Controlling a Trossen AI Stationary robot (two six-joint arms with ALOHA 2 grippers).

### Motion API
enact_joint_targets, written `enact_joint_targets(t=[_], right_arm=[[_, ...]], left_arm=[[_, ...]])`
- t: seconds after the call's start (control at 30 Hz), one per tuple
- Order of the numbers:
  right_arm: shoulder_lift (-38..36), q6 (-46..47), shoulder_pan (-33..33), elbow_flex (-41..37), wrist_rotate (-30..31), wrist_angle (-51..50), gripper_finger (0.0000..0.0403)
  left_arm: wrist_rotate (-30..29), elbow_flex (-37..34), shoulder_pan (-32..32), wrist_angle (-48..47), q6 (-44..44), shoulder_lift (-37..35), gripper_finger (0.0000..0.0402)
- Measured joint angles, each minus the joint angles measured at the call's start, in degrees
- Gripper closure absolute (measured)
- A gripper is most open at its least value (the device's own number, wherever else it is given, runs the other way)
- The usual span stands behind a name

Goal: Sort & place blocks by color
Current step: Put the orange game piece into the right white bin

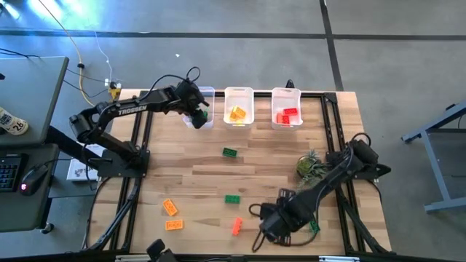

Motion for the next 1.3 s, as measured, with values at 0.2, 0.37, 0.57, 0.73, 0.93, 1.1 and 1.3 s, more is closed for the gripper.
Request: enact_joint_targets(t=[0.2, 0.37, 0.57, 0.73, 0.93, 1.1, 1.3], right_arm=[[3.56, -1.76, 2.48, 0.00, 1.02, 2.77, 0.0165], [6.85, -3.63, 4.06, 0.00, 2.75, 3.94, 0.0165], [10.38, -4.09, 4.98, 0.00, 3.25, 3.92, 0.0165], [13.04, -4.09, 5.16, 0.00, 2.69, 3.97, 0.0165], [16.10, -4.07, 4.90, 0.00, 0.20, 4.44, 0.0165], [18.22, -3.65, 4.88, 0.00, -1.81, 4.64, 0.0186], [18.27, -3.93, 4.51, 0.00, -1.73, 4.65, 0.0309]], left_arm=[[3.52, 6.68, -2.72, -5.71, -3.37, -0.02, 0.0208], [5.67, 10.48, -6.29, -11.56, -4.48, -0.04, 0.0208], [5.39, 11.44, -11.26, -16.85, -4.48, -0.04, 0.0207], [3.81, 11.44, -14.96, -19.03, -4.46, -0.04, 0.0206], [-1.27, 11.44, -18.07, -18.98, -4.45, -0.04, 0.0206], [-2.29, 11.44, -19.10, -18.99, -4.50, -0.04, 0.0206], [-2.28, 11.44, -19.21, -18.91, -5.97, -0.04, 0.0206]])
